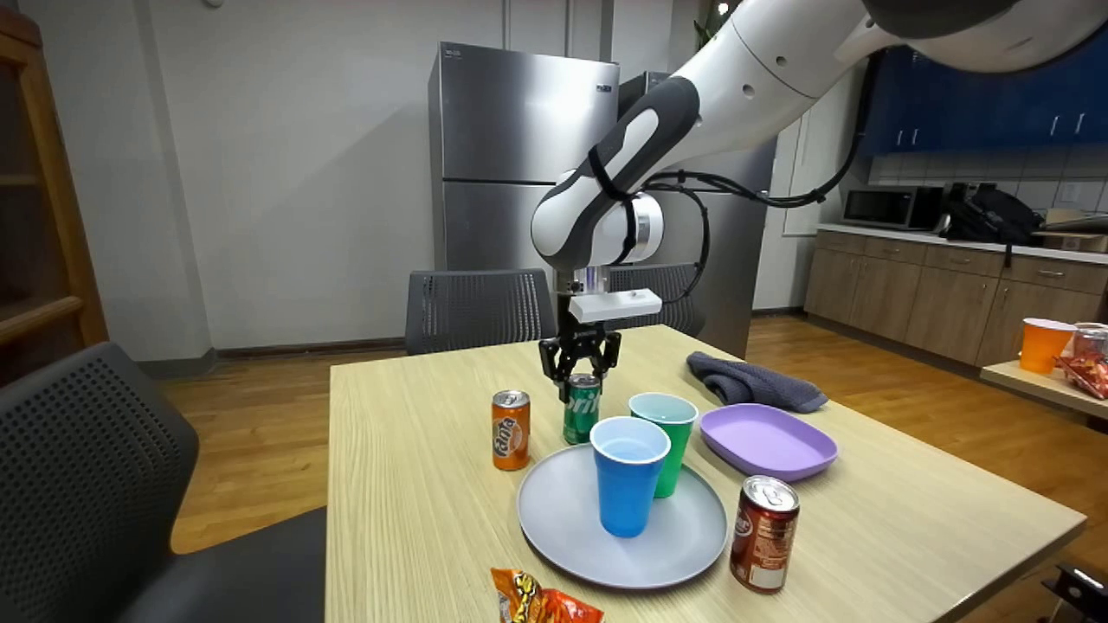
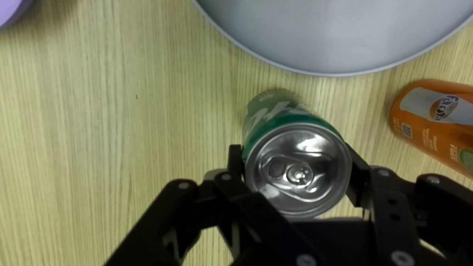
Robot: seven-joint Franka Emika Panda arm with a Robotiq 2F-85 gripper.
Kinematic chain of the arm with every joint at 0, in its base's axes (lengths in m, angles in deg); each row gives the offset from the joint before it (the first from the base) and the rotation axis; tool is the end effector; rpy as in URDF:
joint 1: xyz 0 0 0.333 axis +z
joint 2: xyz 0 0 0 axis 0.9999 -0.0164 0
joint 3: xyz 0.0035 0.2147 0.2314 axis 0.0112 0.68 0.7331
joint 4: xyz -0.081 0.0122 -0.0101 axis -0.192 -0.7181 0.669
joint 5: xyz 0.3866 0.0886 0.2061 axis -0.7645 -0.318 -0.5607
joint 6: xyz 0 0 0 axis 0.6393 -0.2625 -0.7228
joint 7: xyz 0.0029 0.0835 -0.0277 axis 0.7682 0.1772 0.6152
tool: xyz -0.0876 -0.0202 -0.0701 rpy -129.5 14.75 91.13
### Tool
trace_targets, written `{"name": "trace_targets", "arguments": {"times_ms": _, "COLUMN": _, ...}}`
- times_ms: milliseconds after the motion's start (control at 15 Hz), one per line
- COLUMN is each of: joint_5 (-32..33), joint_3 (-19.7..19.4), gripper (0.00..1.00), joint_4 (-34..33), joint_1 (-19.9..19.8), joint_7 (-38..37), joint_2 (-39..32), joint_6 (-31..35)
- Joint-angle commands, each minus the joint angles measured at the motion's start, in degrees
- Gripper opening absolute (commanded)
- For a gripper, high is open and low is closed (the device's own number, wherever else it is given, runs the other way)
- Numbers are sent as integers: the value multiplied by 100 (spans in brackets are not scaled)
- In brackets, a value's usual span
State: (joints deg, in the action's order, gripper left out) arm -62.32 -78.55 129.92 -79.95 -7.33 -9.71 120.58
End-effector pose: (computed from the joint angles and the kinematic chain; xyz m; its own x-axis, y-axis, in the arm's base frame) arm 0.7538 0.1315 0.1089 0.9865 0.1573 -0.0464 0.1586 -0.9870 0.0260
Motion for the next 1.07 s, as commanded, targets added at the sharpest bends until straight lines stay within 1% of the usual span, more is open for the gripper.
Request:
{"name": "trace_targets", "arguments": {"times_ms": 0, "joint_5": 92, "joint_3": 6, "gripper": 38, "joint_4": -9, "joint_1": -17, "joint_7": 73, "joint_2": 93, "joint_6": -240}}
{"name": "trace_targets", "arguments": {"times_ms": 467, "joint_5": 122, "joint_3": -112, "gripper": 38, "joint_4": 117, "joint_1": -77, "joint_7": 44, "joint_2": 449, "joint_6": -459}}
{"name": "trace_targets", "arguments": {"times_ms": 1000, "joint_5": 112, "joint_3": -267, "gripper": 38, "joint_4": 380, "joint_1": -281, "joint_7": 18, "joint_2": 917, "joint_6": -516}}
